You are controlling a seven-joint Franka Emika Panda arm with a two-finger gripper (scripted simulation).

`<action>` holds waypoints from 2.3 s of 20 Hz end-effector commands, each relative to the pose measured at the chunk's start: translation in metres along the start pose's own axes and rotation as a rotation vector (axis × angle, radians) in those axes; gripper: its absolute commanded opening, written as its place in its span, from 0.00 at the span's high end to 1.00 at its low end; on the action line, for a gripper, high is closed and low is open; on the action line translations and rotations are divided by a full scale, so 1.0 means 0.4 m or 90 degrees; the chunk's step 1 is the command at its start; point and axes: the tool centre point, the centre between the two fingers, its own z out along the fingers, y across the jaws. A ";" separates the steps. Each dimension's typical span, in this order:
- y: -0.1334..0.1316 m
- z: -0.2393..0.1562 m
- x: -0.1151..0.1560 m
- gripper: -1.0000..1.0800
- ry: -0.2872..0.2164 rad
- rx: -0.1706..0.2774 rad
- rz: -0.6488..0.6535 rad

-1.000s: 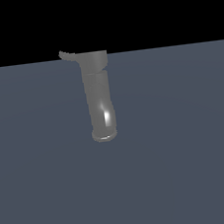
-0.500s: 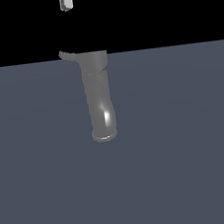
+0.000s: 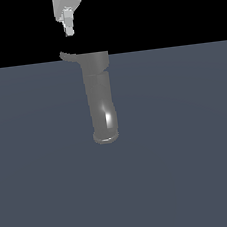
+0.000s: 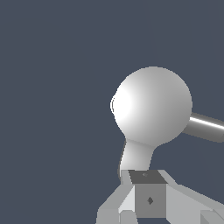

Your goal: Turn on the faucet by rotating a designated handle.

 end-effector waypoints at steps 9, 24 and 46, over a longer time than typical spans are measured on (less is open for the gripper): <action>-0.091 0.101 0.000 1.00 0.032 -0.001 0.133; -0.121 0.137 -0.002 1.00 0.046 0.000 0.178; 0.011 0.142 -0.082 1.00 0.047 0.001 0.178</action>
